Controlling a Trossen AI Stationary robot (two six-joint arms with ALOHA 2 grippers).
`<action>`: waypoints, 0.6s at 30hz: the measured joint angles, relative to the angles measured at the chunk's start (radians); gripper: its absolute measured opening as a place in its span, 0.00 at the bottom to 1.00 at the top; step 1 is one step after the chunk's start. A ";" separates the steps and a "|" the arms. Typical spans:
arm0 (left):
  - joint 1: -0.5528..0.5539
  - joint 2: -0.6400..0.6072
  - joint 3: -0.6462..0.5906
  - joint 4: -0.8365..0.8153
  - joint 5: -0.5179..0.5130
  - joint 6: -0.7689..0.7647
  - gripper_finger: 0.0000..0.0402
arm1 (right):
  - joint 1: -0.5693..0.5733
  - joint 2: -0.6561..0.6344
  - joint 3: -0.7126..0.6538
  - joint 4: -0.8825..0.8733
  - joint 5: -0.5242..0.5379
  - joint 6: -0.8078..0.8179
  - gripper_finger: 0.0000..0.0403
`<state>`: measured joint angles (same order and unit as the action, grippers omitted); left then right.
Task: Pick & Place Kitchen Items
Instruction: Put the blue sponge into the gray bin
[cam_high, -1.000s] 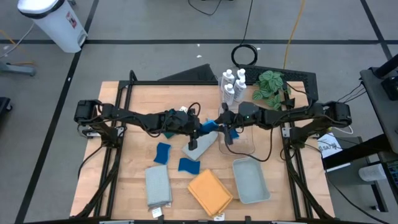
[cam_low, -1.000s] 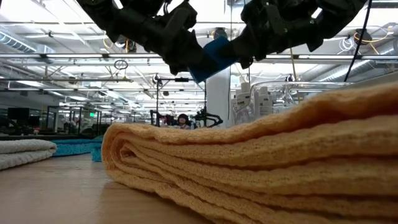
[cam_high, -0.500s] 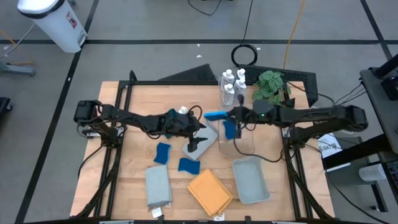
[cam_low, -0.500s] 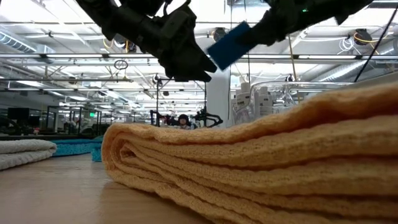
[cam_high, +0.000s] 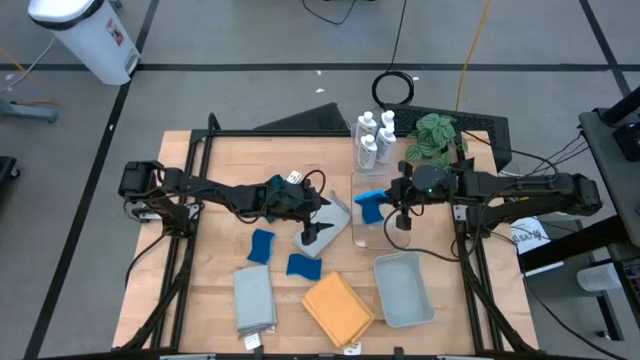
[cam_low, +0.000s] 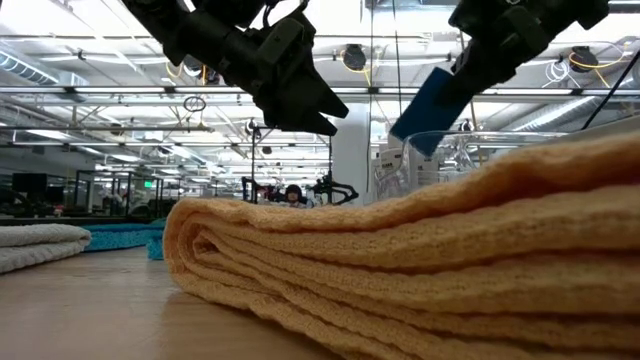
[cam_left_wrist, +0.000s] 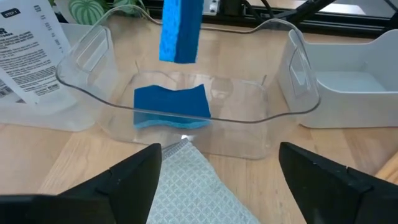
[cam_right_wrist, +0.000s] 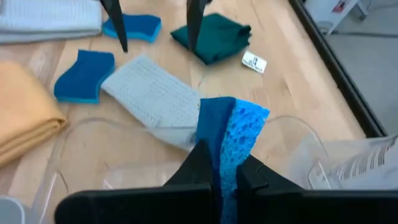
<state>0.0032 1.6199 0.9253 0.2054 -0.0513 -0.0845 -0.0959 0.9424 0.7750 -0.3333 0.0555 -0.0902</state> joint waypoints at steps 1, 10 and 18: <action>0.000 0.000 0.000 0.000 0.000 0.000 0.81 | 0.000 -0.001 0.000 -0.005 0.000 -0.003 0.00; 0.000 0.000 0.000 0.000 0.000 0.000 0.80 | 0.000 0.003 0.000 0.091 0.179 -0.164 0.00; 0.000 0.000 0.000 0.000 0.000 0.000 0.80 | 0.000 0.003 -0.004 0.282 0.391 -0.189 0.00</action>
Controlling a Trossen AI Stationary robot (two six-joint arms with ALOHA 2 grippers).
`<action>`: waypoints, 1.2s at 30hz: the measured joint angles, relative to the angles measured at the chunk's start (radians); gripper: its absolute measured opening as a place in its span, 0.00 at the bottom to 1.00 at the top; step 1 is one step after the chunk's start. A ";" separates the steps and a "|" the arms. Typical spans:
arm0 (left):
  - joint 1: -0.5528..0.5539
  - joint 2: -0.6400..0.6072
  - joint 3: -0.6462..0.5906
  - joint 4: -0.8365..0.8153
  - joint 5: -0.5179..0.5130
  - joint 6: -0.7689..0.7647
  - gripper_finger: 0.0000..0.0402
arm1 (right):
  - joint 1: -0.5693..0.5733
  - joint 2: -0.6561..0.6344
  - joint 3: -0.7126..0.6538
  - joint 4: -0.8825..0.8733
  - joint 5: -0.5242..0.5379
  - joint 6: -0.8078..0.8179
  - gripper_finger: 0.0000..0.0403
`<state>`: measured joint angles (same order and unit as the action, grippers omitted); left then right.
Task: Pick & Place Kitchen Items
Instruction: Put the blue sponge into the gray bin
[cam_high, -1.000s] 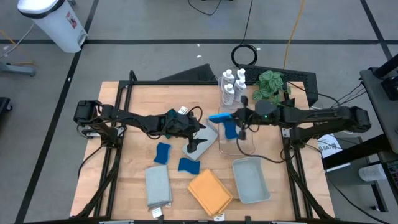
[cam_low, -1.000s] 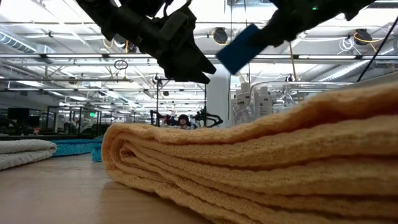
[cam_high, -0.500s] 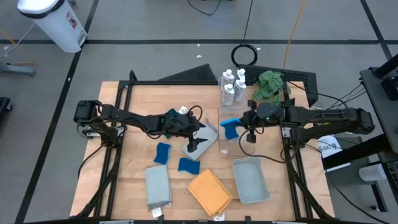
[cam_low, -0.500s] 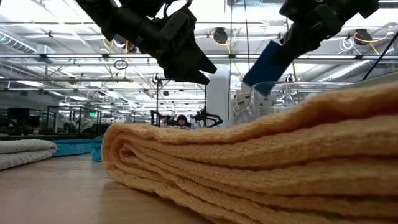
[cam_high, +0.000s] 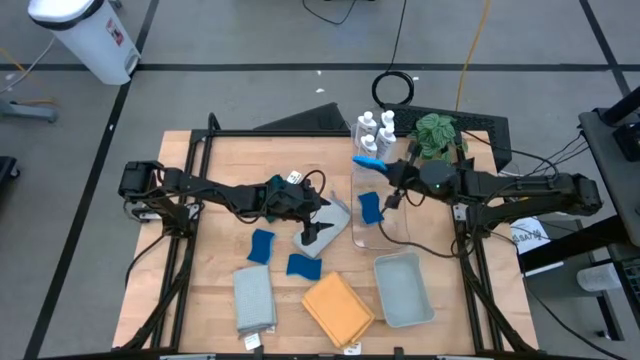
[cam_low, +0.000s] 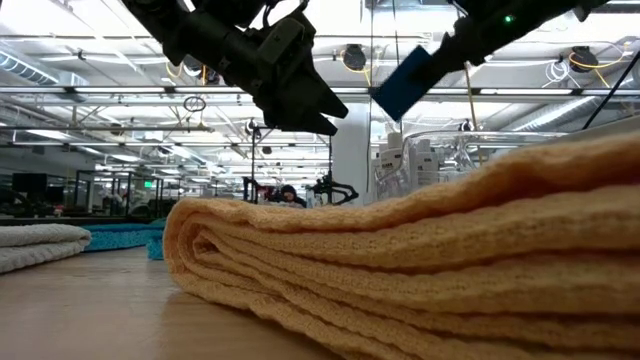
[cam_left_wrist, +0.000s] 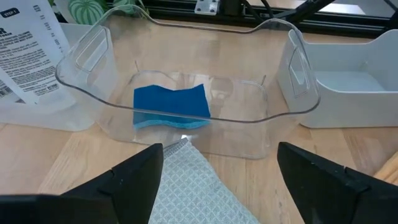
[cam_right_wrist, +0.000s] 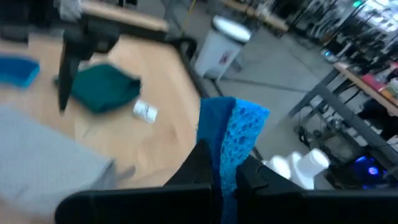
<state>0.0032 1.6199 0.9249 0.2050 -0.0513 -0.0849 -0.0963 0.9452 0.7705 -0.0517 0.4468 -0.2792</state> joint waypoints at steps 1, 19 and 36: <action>0.000 0.000 0.000 0.000 0.000 0.000 0.80 | 0.000 0.000 -0.009 0.035 -0.001 0.001 0.00; 0.000 0.000 0.000 0.000 0.000 0.001 0.80 | 0.000 0.001 -0.053 0.130 -0.292 0.023 0.00; 0.000 0.000 -0.001 0.000 0.000 0.005 0.80 | 0.000 0.001 -0.053 0.130 -0.291 0.005 0.00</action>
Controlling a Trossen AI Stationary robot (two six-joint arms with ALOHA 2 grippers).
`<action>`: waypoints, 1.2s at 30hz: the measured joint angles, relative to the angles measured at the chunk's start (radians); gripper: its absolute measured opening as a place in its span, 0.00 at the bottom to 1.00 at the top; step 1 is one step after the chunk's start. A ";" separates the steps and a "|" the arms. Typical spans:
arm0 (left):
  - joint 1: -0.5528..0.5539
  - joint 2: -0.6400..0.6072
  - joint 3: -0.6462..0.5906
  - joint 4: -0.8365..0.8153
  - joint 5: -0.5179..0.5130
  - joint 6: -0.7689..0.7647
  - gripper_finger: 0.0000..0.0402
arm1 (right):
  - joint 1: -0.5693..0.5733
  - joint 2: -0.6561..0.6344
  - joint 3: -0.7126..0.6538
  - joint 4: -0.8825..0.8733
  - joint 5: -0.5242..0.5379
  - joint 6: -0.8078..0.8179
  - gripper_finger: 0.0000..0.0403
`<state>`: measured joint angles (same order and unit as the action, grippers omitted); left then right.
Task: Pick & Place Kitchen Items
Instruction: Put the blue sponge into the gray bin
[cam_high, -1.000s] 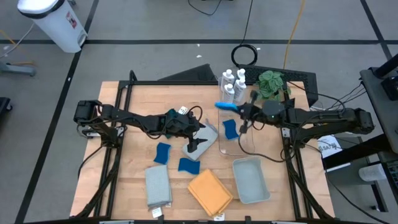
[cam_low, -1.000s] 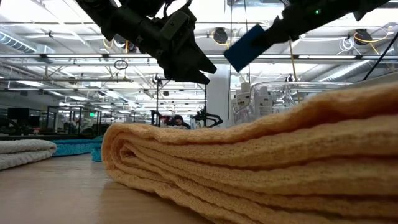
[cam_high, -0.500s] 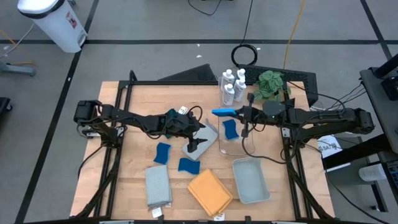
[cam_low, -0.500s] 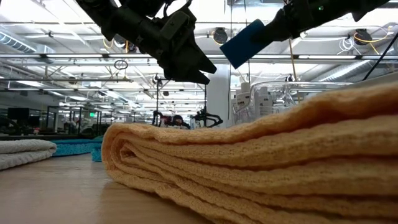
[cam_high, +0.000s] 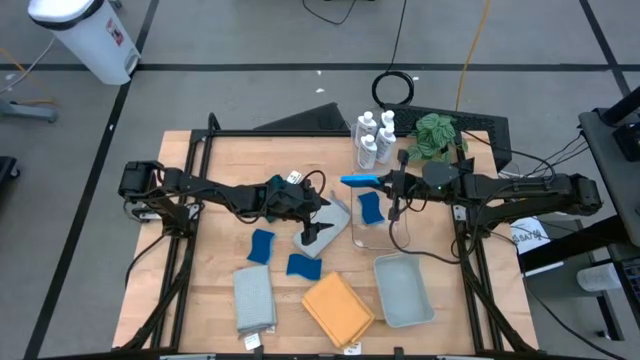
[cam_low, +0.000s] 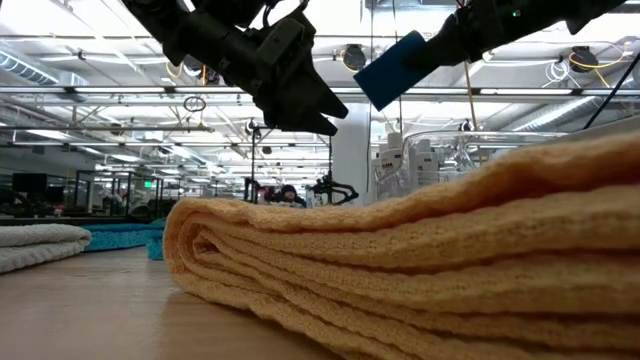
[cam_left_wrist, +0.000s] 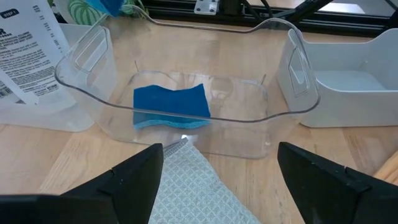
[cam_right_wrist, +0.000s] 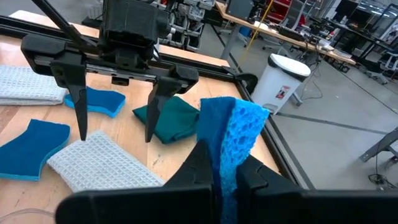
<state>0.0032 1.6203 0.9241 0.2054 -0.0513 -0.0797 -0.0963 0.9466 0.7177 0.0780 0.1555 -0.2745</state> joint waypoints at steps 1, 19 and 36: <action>0.000 0.000 0.000 0.000 0.000 0.007 0.80 | 0.000 0.000 0.000 0.000 0.000 0.000 0.00; 0.002 0.001 0.000 0.001 0.000 0.033 0.80 | 0.000 0.000 0.000 -0.076 -0.001 0.070 0.00; 0.002 0.001 0.000 0.005 0.000 0.058 0.80 | 0.244 -0.070 0.178 -0.572 -0.552 0.464 0.00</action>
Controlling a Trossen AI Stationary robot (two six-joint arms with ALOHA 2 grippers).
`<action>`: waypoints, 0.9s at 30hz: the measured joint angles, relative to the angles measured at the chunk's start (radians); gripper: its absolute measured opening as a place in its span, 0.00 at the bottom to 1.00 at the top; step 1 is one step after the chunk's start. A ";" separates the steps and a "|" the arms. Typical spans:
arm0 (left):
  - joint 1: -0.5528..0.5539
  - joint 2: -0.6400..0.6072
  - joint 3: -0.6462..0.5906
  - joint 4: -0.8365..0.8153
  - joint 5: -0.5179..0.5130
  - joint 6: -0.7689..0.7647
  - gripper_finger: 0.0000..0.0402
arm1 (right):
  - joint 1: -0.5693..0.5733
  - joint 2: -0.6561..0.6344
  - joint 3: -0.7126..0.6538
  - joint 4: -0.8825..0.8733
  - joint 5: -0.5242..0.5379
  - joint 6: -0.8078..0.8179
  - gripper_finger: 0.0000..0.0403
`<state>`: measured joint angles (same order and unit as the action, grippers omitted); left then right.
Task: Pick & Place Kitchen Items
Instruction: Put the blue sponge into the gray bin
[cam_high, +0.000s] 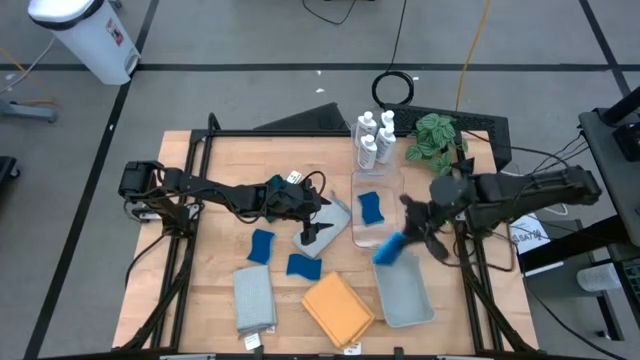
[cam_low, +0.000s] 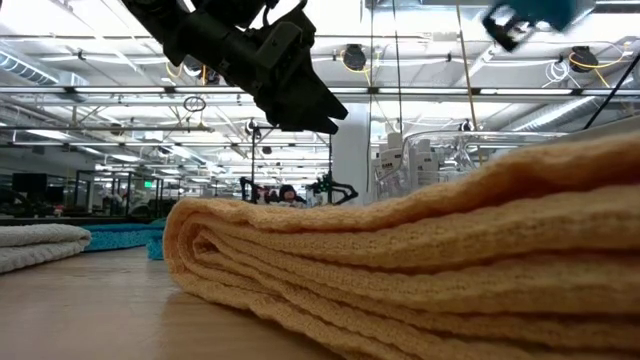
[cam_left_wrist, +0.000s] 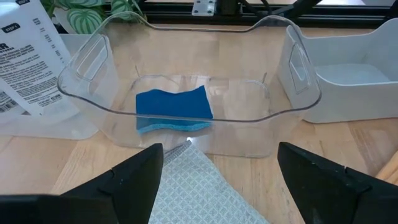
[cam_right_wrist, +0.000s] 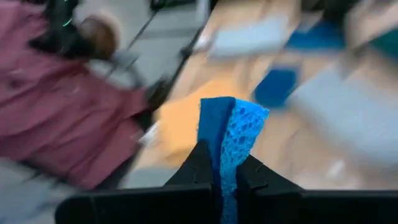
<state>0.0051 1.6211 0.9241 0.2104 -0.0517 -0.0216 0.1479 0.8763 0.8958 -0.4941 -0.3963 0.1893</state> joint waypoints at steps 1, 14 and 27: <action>0.000 0.000 0.000 0.000 0.000 -0.004 0.80 | 0.036 0.006 0.001 -0.035 -0.001 0.040 0.00; 0.001 0.000 0.000 -0.006 -0.001 -0.014 0.80 | 0.339 0.217 -0.104 0.052 0.005 0.339 0.00; 0.002 0.000 0.000 -0.006 -0.002 -0.009 0.80 | 0.344 0.365 -0.126 0.161 0.007 0.293 0.14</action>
<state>0.0071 1.6211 0.9241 0.2043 -0.0532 -0.0311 0.4923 1.2410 0.7700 -0.3332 -0.3893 0.4826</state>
